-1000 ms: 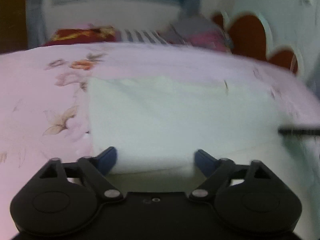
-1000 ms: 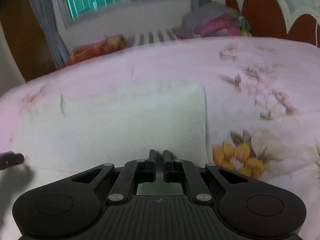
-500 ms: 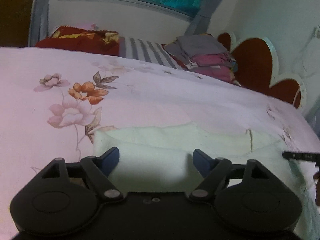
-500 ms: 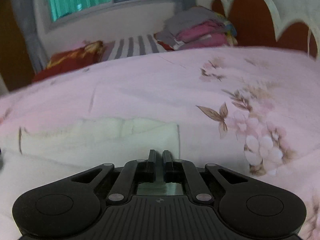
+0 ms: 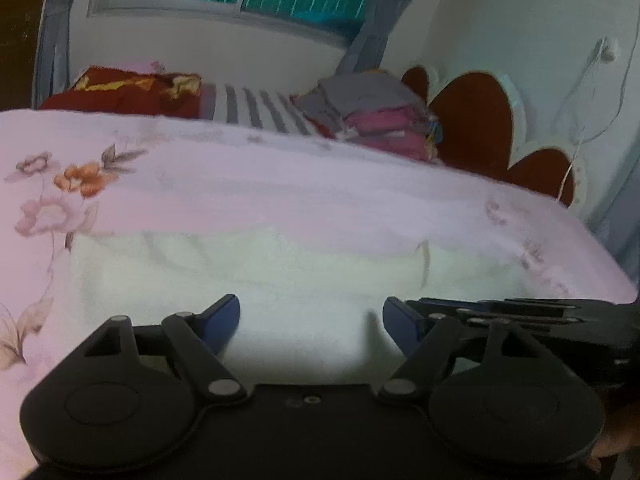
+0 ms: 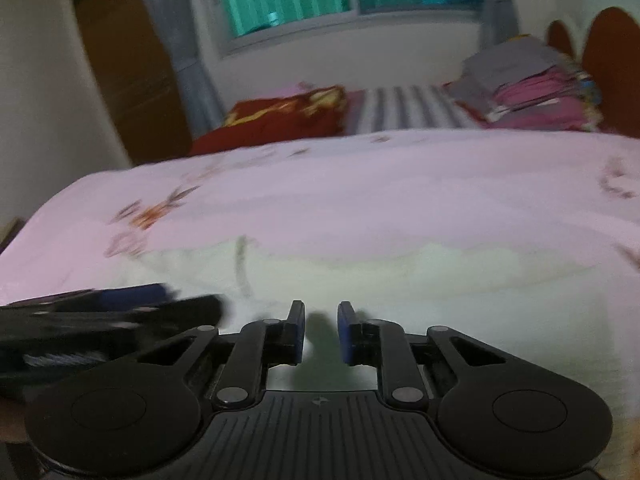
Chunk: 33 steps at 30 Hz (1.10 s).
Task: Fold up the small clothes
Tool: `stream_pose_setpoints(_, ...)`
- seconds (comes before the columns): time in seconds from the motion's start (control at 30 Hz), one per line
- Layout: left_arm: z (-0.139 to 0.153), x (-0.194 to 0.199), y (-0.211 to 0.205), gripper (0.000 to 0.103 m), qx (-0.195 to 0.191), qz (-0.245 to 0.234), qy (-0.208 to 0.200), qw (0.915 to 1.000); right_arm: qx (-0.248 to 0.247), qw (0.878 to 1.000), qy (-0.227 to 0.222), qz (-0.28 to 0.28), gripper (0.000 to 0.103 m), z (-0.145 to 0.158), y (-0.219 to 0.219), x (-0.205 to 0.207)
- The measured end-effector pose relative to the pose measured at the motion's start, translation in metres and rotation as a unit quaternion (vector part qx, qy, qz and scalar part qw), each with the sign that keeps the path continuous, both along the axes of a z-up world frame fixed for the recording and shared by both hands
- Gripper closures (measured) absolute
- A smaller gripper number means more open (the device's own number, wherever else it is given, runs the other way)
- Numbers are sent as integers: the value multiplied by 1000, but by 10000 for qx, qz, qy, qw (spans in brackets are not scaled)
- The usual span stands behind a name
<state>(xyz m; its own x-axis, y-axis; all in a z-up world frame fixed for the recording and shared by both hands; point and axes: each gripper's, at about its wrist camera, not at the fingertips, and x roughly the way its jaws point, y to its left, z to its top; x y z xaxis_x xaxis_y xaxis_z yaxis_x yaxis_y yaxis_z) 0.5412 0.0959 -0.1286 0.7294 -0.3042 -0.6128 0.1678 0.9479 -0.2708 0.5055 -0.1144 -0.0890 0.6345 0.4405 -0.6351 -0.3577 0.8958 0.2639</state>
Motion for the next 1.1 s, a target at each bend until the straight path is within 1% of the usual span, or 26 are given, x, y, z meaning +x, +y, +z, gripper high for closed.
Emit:
stream_pose_setpoints(0.07,0,2,5,24,164,-68,-63,9998,-101,9998,158,43,90,-9,4,3)
stream_pose_setpoints(0.1,2,4,11,23,309,-35,-92,9995,-51,9998,156,102,90,-12,1,4)
stream_pose_setpoints(0.13,3,7,19,21,500,73,-116,9987,-88,9998,131,125,90,-14,-5,8)
stream_pose_setpoints(0.17,3,13,33,20,605,250,-75,9978,-286,9996,41,-43,90,-12,-15,9)
stream_pose_setpoints(0.2,3,19,49,21,552,417,29,9976,-515,9981,-64,-340,90,-12,-28,11)
stream_pose_setpoints(0.23,1,26,70,22,354,568,148,9976,-658,9960,-89,-600,90,-11,-39,5)
stream_pose_setpoints(0.3,2,29,93,28,-103,601,193,9980,-742,9914,23,-1074,90,-17,-78,8)
stream_pose_setpoints(0.33,3,30,94,28,-94,578,217,9980,-626,9908,69,-1196,90,-20,-97,9)
stream_pose_setpoints(0.4,6,24,90,28,151,631,177,9977,-596,9891,126,-1342,90,-18,-115,10)
stream_pose_setpoints(0.47,13,10,78,26,140,674,122,9976,-559,9879,165,-1436,90,-15,-120,10)
stream_pose_setpoints(0.5,18,-1,66,21,67,611,29,9981,-526,9871,156,-1507,90,-10,-119,8)
stream_pose_setpoints(0.57,22,-19,36,20,136,379,-97,9991,-325,9899,16,-1382,89,0,-107,-3)
stream_pose_setpoints(0.6,22,-26,19,20,226,267,-124,9993,-242,9921,-27,-1227,84,3,-97,-10)
stream_pose_setpoints(0.63,21,-32,2,20,324,164,-135,9992,-179,9947,-18,-1012,61,4,-84,-14)
stream_pose_setpoints(0.67,19,-37,-13,22,449,113,-146,9988,-117,9970,-19,-762,50,5,-70,-20)
stream_pose_setpoints(0.7,16,-40,-22,22,565,99,-130,9983,-82,9980,-86,-614,44,5,-59,-25)
stream_pose_setpoints(0.77,9,-43,-28,25,809,152,-31,9966,-111,9993,-48,-367,45,1,-42,-34)
stream_pose_setpoints(0.83,6,-49,-19,25,1007,284,-30,9945,-276,9993,68,-239,58,-5,-39,-37)
stream_pose_setpoints(0.87,5,-52,-8,25,1019,386,-1,9940,-415,9989,39,-235,60,-7,-44,-39)
stream_pose_setpoints(0.9,4,-54,5,25,1009,470,39,9938,-555,9979,-19,-319,62,-8,-52,-43)
stream_pose_setpoints(0.93,5,-57,12,23,1032,498,47,9934,-691,9961,-41,-551,62,-9,-67,-45)
stream_pose_setpoints(0.97,4,-58,18,23,1179,549,132,9914,-760,9935,-18,-848,62,-10,-83,-46)
stream_pose_setpoints(1.0,4,-59,22,23,1180,487,170,9917,-785,9902,35,-1158,70,-12,-103,-45)
stream_pose_setpoints(1.03,5,-58,22,23,1183,463,187,9917,-839,9867,64,-1391,73,-13,-120,-46)
stream_pose_setpoints(1.07,8,-58,20,25,1232,479,206,9910,-884,9835,129,-1573,73,-14,-132,-45)
stream_pose_setpoints(1.1,12,-58,17,28,1248,499,203,9907,-669,9845,254,-1602,73,-16,-142,-44)
